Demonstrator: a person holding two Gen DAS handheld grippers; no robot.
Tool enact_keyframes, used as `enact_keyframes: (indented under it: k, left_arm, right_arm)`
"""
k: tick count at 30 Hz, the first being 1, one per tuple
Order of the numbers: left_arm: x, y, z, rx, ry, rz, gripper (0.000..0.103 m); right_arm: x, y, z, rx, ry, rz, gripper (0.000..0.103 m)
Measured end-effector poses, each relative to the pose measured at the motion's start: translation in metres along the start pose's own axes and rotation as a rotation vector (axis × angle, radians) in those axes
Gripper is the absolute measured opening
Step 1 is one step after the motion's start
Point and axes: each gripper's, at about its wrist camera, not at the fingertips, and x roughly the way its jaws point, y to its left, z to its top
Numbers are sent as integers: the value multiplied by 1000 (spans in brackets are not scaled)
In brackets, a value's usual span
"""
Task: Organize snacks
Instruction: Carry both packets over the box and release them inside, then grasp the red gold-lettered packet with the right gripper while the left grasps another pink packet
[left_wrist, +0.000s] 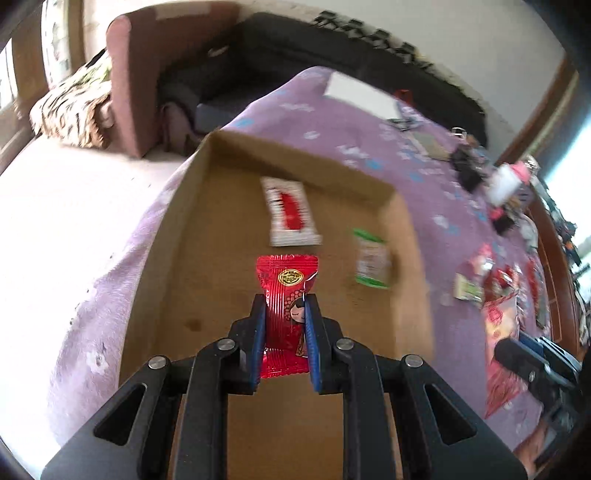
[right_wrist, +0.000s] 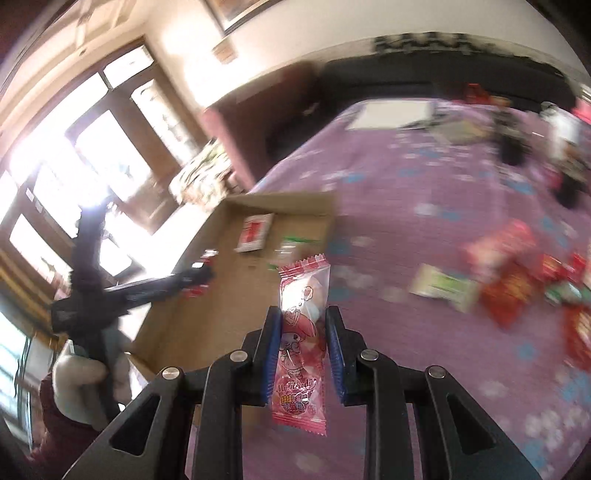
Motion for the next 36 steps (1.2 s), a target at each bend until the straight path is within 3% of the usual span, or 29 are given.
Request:
enact_keyframes:
  k: [8,16,20,24,28,31,36]
  left_arm:
    - [26,20,17,-35,34,33,17]
    - [18,39,22,-105,42,-31,20]
    - [-4,42,21,-119,-2,-45,20]
    - [-33,39,17,-137,-64,-43,22]
    - [-65,18,8,-127,-145,-65,59]
    - [-82,-3,-4,-90,-184,-99,59]
    - [-93,-41,-33,-71,-183,-196,59]
  right_arm:
    - [92,40,23,-42,131,-9,24]
    - [111,55,20,-97,130,-55,28]
    - [101,60,22,-129,86,-84,29]
    - [75,59,24,-130,16,-91,39]
    - [44,52,19,-98,-40,-70,39]
    - [21,41,9,-77,-77,-64,39]
    - [-22,2,-25,-30,-118,-77,39]
